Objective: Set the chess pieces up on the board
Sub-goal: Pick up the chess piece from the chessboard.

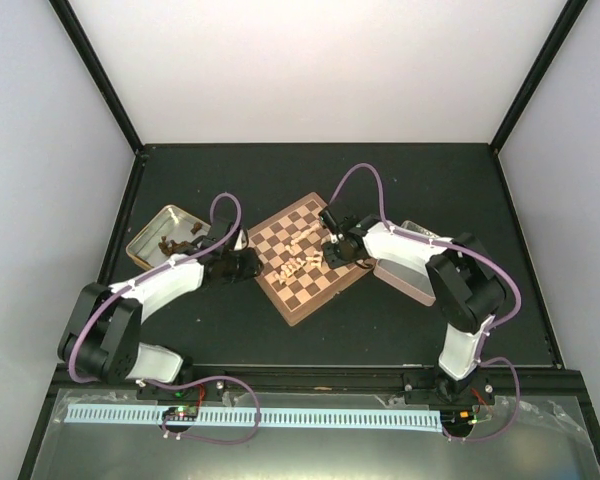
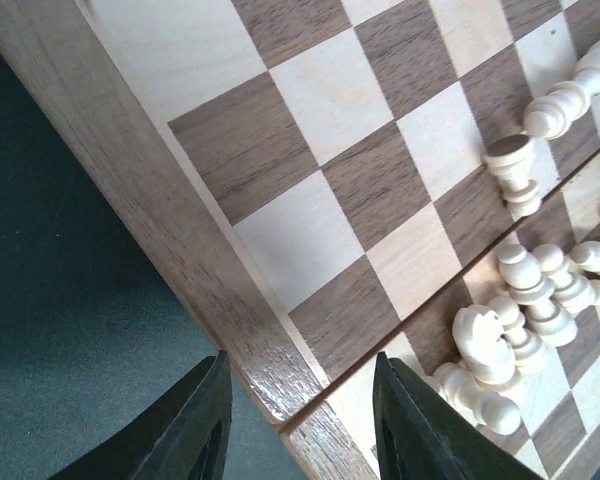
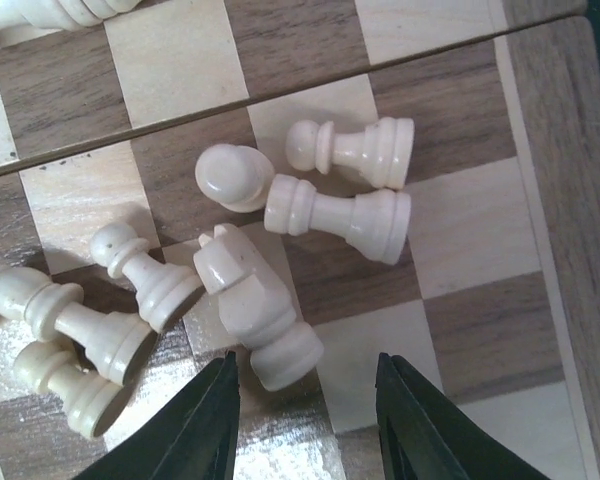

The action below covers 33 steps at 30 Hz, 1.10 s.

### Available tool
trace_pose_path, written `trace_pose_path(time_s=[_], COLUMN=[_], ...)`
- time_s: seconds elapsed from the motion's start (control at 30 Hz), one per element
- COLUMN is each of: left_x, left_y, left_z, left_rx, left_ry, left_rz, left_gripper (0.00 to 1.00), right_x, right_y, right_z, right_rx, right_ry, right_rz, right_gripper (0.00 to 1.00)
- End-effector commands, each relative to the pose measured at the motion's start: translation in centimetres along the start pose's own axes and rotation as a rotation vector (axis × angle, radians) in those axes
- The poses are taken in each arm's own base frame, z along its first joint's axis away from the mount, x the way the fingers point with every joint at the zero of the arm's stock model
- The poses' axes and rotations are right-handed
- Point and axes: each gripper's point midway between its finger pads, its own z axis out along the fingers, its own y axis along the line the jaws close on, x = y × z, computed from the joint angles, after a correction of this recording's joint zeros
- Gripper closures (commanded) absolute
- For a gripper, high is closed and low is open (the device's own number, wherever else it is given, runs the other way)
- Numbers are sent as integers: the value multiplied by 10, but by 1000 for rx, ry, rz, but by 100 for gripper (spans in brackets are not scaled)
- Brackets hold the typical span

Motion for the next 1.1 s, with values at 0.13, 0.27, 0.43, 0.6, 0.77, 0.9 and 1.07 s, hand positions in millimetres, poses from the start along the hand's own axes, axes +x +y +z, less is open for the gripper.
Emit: trace_pose_path(time_s=[0.13, 0.27, 0.43, 0.6, 0.77, 0.9, 1.07], left_x=[-18, -18, -17, -16, -12, -13, -11], left_y=[-24, -34, -45, -53, -69, -93, -124], left_z=[-26, -33, -36, -37, -41, -59, -81], left_rx=[81, 130, 184, 226, 314, 438, 616], left_ry=[-61, -63, -48, -35, -7, -12, 8], left_rz=[32, 45, 53, 52, 60, 92, 132], left_gripper=[58, 55, 54, 52, 50, 46, 40], right_x=[-12, -12, -12, -13, -13, -15, -19], right_y=[9, 9, 8, 6, 2, 9, 47], right_z=[7, 7, 10, 14, 5, -11, -52], right_rx=[-24, -26, -22, -5, 3, -58, -306], right_ry=[-18, -29, -32, -28, -60, -134, -267], right_rz=[-59, -60, -80, -90, -90, -115, -175], right_gripper=[66, 68, 68, 76, 88, 89, 89])
